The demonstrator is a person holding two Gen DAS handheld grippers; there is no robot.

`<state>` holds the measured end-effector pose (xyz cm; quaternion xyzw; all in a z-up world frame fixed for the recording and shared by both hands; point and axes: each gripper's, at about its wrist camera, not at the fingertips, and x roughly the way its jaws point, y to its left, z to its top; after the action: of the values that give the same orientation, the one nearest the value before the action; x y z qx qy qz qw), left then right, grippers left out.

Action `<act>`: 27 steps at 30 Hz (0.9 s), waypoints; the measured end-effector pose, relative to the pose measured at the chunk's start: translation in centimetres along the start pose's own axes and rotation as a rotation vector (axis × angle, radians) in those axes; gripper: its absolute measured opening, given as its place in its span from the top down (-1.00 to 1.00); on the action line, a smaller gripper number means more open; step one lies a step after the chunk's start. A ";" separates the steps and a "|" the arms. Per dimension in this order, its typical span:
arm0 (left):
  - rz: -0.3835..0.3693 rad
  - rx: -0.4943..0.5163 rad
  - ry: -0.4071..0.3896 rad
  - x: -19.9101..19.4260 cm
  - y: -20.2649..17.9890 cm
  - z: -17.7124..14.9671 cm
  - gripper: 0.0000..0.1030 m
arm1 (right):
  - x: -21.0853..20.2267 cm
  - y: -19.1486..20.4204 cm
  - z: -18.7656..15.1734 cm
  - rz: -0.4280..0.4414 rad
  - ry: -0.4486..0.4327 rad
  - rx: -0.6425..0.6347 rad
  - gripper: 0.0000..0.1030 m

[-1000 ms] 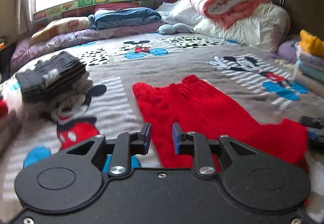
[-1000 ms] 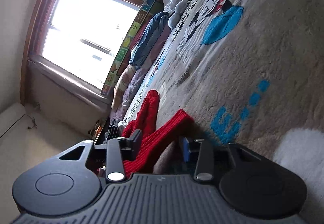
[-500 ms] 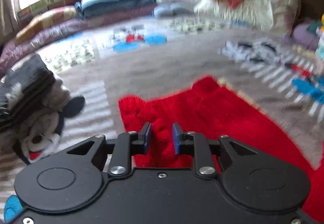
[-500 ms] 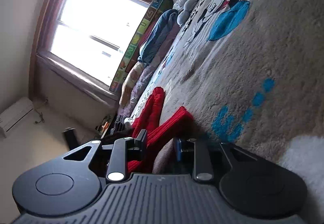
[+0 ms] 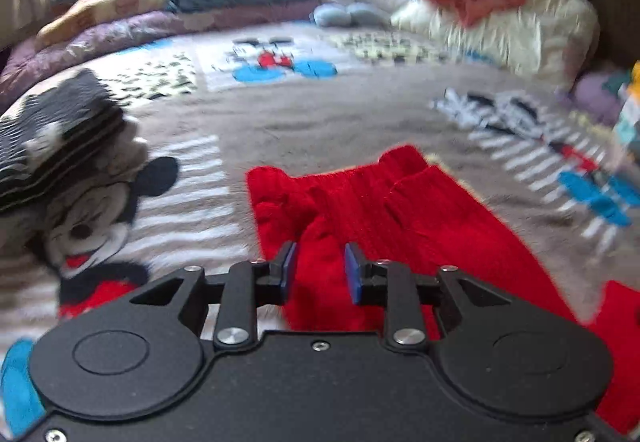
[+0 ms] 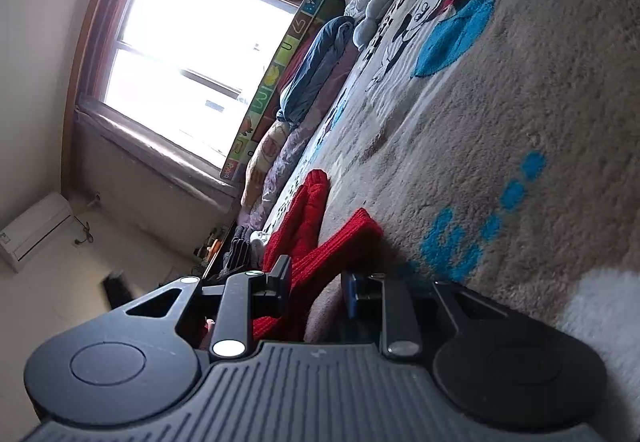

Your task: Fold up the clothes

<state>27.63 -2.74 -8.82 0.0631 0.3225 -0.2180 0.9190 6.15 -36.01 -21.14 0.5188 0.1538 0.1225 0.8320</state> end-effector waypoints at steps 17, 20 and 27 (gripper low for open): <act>-0.047 0.022 -0.131 -13.9 -6.8 -12.1 0.53 | -1.0 -0.2 0.2 -0.059 -0.061 0.216 0.28; -0.062 0.009 -0.154 -14.0 -7.1 -12.8 0.53 | -0.9 -0.2 0.0 -0.078 -0.067 0.230 0.29; -0.045 0.047 -0.155 -13.9 -8.2 -13.9 0.52 | 0.0 0.8 0.0 -0.120 -0.047 0.177 0.31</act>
<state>6.45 -1.54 -10.89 0.0606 0.2467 -0.2504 0.9342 6.08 -35.71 -20.39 0.5829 0.1752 0.0463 0.7921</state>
